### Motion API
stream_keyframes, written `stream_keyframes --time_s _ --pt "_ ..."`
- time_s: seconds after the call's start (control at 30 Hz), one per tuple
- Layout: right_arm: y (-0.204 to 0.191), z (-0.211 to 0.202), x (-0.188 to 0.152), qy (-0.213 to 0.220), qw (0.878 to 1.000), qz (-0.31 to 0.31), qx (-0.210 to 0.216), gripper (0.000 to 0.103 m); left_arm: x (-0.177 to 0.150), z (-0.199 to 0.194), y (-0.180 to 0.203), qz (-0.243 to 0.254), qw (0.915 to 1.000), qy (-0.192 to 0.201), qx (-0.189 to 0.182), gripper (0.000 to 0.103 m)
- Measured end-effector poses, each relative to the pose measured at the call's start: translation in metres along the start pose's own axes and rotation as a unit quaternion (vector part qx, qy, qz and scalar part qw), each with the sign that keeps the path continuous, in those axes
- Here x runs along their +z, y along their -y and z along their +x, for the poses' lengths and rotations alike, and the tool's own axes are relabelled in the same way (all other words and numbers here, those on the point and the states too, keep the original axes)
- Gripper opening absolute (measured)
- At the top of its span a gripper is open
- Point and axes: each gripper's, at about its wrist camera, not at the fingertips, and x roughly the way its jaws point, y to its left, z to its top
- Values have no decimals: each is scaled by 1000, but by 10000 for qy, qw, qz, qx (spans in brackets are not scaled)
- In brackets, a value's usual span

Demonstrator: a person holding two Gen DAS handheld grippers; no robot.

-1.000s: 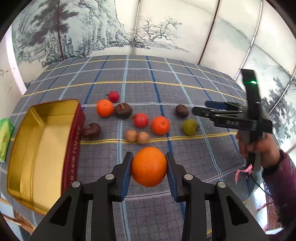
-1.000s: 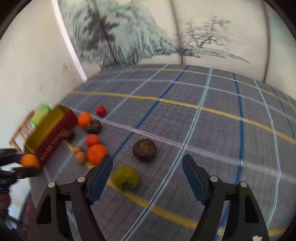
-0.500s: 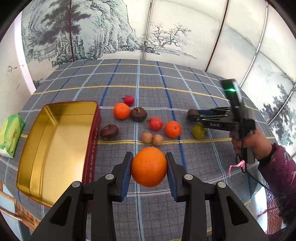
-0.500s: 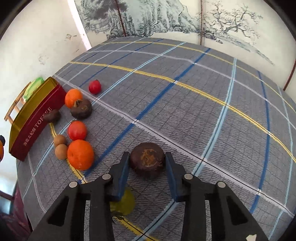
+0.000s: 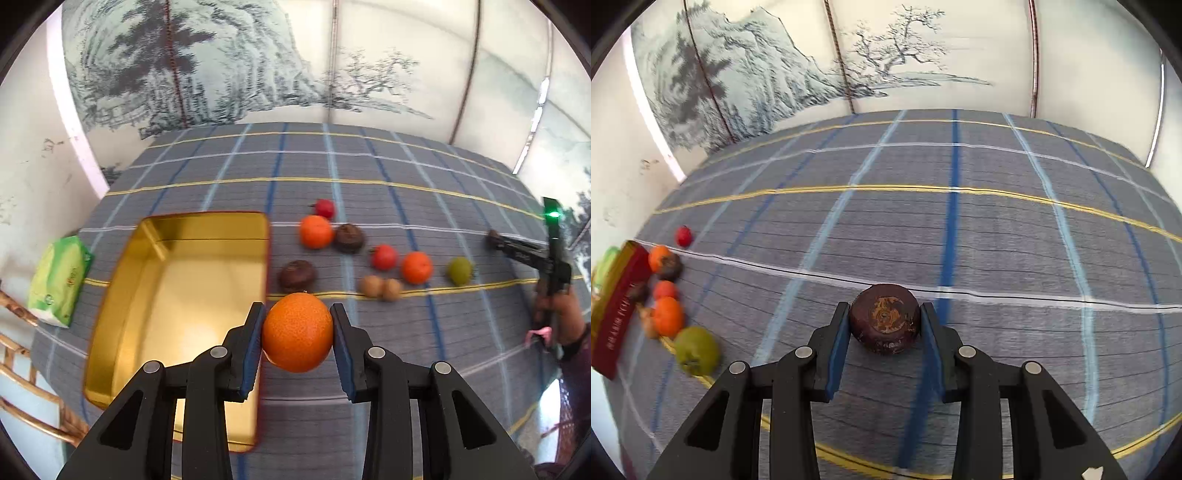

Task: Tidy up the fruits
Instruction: 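Carry the orange over the tin and release it with the left gripper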

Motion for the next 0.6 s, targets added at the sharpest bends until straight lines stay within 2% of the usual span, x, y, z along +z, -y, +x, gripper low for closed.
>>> stream_keyframes --time_s 0.6 --pt "-8 2 -2 -91 9996 -184 -192 34 7 58 -77 59 9958 -416 814 36"
